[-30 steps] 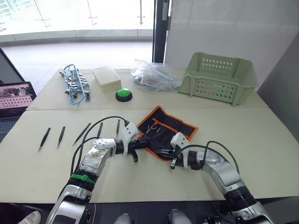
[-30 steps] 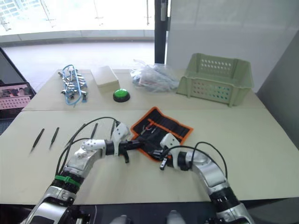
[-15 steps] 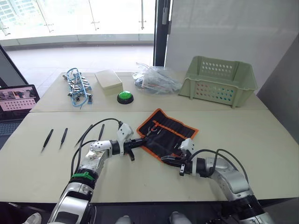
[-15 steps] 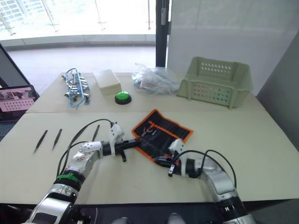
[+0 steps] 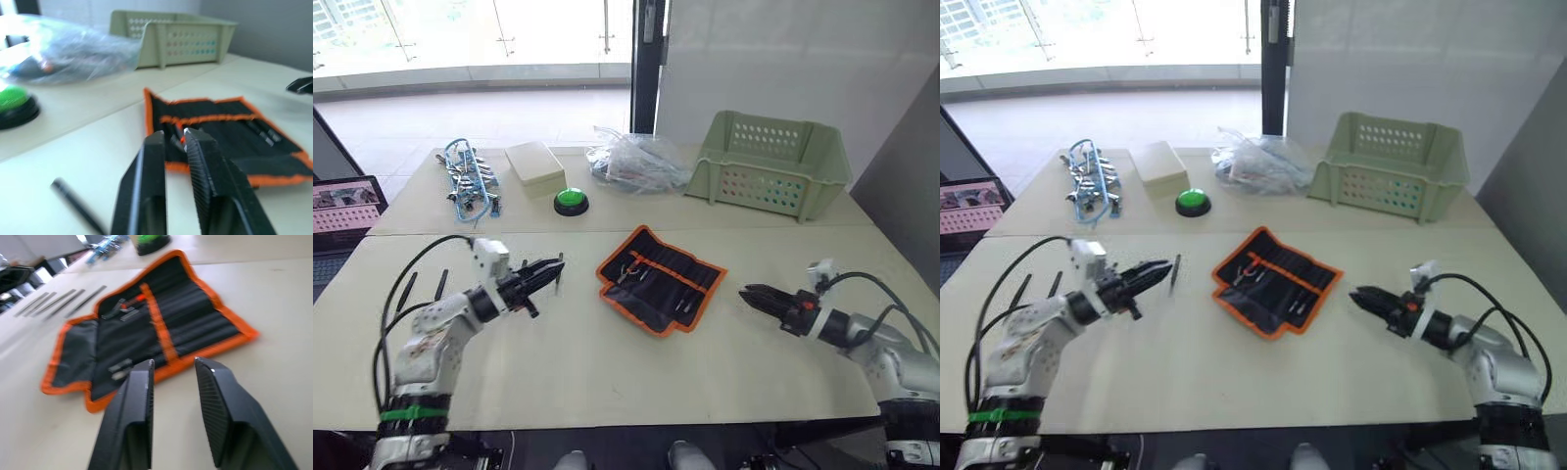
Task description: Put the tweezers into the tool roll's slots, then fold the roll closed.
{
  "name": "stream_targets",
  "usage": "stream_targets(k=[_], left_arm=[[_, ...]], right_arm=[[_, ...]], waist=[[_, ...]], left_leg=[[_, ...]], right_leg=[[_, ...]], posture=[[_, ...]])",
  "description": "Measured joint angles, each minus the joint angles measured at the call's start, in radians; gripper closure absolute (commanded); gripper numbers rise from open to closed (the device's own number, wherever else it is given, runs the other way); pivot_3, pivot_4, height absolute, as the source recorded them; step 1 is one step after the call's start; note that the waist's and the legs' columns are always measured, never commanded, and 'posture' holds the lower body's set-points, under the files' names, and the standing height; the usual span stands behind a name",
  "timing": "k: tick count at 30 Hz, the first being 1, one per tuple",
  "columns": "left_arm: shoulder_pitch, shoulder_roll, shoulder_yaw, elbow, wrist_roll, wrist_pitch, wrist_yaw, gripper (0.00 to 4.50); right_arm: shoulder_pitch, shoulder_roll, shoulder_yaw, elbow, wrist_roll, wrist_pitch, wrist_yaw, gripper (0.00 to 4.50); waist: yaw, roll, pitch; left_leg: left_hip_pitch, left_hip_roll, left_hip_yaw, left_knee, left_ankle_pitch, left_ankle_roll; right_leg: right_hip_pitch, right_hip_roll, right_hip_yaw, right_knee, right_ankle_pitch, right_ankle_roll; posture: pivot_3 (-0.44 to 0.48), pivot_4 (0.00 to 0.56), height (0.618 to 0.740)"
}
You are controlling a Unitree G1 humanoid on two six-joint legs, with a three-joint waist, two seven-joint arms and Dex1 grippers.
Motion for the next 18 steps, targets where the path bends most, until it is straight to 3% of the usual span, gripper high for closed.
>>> stream_targets(k=[6, 8, 12, 18], left_arm=[[0.408, 0.037, 0.276, -0.148, -0.035, -0.008, 0.04, 0.72], [0.517, 0.003, 0.365, -0.18, -0.047, -0.029, 0.058, 0.03], [0.677, -0.1, 0.485, -0.212, -0.092, -0.07, 0.096, 0.01], [0.789, -0.221, 0.566, -0.205, -0.112, -0.14, 0.157, 0.01]], right_arm=[[-0.08, -0.053, -0.009, 0.175, -0.051, -0.114, 0.089, 0.02], [-0.111, -0.058, 0.007, 0.208, -0.064, -0.127, 0.133, 0.0], [-0.212, -0.069, 0.07, 0.245, -0.084, -0.099, 0.248, 0.0], [-0.369, -0.086, 0.182, 0.255, -0.104, -0.022, 0.423, 0.0]], waist=[[-0.005, 0.0, 0.001], [0.0, -0.001, 0.002], [0.009, 0.0, 0.003], [0.022, 0.0, 0.004]], left_leg=[[0.0, 0.001, 0.003, -0.001, 0.0, 0.0], [0.0, 0.001, 0.004, -0.001, 0.0, 0.0], [0.001, 0.002, 0.004, -0.001, 0.0, 0.0], [0.001, 0.001, 0.003, -0.001, -0.001, 0.0]], right_leg=[[-0.001, -0.001, 0.001, -0.002, 0.0, 0.0], [0.001, -0.001, 0.001, -0.003, 0.0, 0.0], [0.006, -0.001, 0.0, -0.008, 0.0, 0.0], [0.008, -0.001, -0.001, -0.012, 0.0, 0.0]], posture=[[0.0, 0.15, 0.74], [0.0, 0.15, 0.74], [0.0, 0.15, 0.74], [0.0, 0.15, 0.74]])
